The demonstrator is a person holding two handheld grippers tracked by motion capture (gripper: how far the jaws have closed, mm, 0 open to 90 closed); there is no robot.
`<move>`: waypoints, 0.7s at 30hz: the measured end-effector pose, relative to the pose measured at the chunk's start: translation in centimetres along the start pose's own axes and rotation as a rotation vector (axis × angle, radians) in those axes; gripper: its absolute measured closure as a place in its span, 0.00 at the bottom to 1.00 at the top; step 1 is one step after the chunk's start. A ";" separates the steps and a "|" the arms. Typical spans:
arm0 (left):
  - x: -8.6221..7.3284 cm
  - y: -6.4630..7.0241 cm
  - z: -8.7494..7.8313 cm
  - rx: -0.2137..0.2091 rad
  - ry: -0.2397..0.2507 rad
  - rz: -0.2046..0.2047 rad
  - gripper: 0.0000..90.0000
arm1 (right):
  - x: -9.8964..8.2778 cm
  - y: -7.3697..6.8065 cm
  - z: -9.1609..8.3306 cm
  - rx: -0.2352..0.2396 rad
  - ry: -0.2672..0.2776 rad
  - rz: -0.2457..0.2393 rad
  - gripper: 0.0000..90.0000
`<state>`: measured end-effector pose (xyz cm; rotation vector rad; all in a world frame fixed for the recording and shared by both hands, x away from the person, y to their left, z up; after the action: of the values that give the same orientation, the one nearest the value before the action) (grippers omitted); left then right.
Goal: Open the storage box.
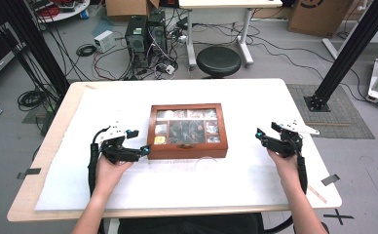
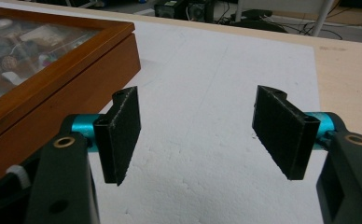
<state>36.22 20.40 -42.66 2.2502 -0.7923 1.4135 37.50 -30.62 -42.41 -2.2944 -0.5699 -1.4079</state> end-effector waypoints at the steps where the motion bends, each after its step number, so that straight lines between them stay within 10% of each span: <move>1: 0.0 0.0 0.0 -0.003 -0.003 -0.001 0.22 | 0.0 0.1 0.1 -0.001 -0.003 -0.004 0.37; 21: -0.6 1.1 0.3 -0.058 -0.094 0.004 0.22 | -0.1 -0.1 0.3 -0.005 -0.011 -0.001 0.37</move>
<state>35.50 19.53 -43.31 2.2856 -0.8574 1.2774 37.64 -30.42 -42.57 -2.3074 -0.5716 -1.4001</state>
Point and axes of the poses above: each handheld gripper's, and its own axes: z roughly forward along the jaws, x roughly out of its top, y roughly to its right, the point moved 2 cm from there along z, roughly forward along the jaws, and after that the axes turned 10 degrees about x, right-handed, at the moved point
